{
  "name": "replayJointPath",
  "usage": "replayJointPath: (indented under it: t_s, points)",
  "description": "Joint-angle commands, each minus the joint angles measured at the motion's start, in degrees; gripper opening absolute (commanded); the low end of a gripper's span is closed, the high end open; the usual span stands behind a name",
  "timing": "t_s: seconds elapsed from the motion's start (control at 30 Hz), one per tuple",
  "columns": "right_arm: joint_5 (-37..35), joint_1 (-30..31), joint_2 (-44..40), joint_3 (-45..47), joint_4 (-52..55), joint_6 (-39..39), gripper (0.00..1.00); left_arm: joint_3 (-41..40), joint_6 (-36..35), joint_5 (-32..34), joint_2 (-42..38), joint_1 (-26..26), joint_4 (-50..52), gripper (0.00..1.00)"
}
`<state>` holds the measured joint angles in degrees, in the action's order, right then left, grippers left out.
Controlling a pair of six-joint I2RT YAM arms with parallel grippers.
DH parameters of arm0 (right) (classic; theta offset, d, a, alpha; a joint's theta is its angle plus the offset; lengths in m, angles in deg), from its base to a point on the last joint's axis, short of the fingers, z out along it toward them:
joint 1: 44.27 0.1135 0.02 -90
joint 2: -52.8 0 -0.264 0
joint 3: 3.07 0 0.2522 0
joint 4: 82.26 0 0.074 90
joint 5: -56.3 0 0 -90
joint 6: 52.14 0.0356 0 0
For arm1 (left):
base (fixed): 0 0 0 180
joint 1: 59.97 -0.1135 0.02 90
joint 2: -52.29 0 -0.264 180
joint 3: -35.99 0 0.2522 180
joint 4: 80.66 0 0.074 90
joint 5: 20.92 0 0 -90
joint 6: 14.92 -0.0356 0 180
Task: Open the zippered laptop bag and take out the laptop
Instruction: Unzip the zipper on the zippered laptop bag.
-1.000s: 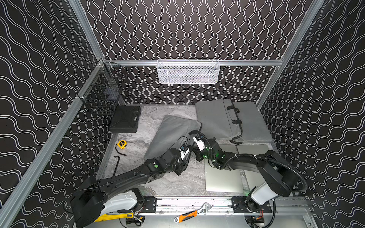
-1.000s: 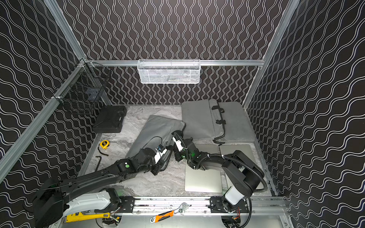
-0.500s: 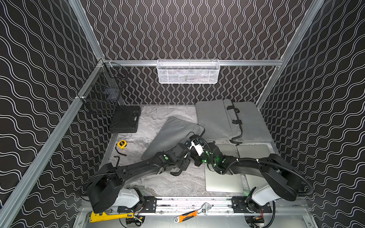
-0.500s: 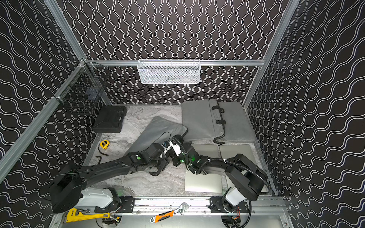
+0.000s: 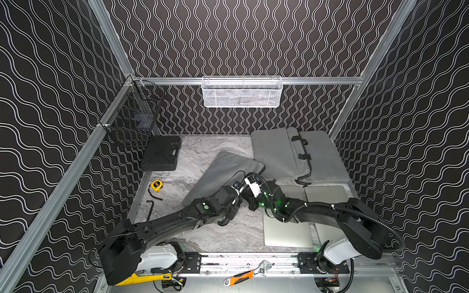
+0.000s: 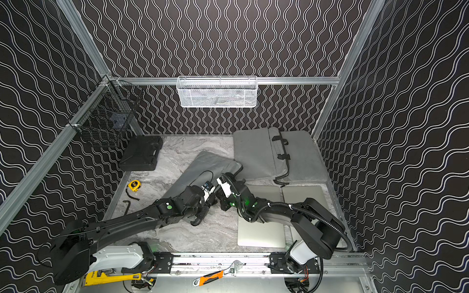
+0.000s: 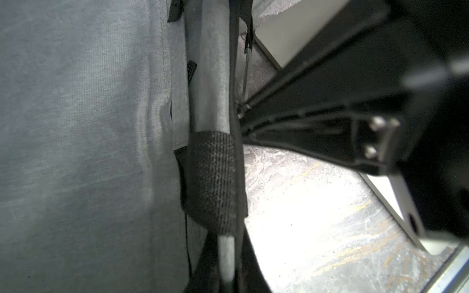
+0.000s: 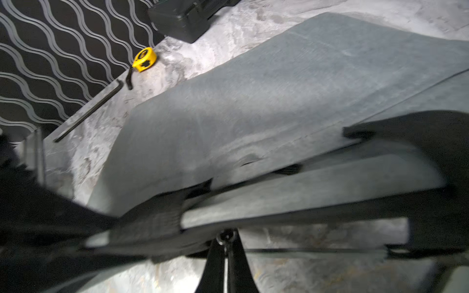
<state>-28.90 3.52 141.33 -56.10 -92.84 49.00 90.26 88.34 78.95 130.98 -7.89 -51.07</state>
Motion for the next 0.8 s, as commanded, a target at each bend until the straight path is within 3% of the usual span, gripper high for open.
replayJointPath:
  t_s: [0.0,0.47,0.57,0.63,0.7,0.77]
  points:
    - [-5.13,-1.75,0.43,-2.41,0.16,-0.20,0.00,-0.86,-1.02,-1.56,-1.52,0.00,-0.34,0.00]
    - [-4.77,-10.96,-0.59,-5.12,4.74,-0.09,0.00,-5.25,0.17,-4.43,-6.50,0.05,-2.24,0.00]
    - [0.61,-10.96,-1.43,-4.82,3.85,-2.61,0.00,-4.93,0.28,-4.29,-5.61,0.01,-2.15,0.02]
    - [5.26,-10.29,-2.19,-3.86,1.69,-3.60,0.00,-4.49,0.36,-3.98,-4.92,0.00,-2.11,0.17]
    - [7.59,-9.16,-2.39,-3.45,0.66,-4.42,0.00,-4.19,0.28,-4.70,-4.07,-0.04,-3.16,0.44]
    - [8.16,-7.74,-2.01,-3.45,1.15,-4.88,0.00,-2.80,0.62,-4.44,-2.69,-0.04,-3.12,0.57]
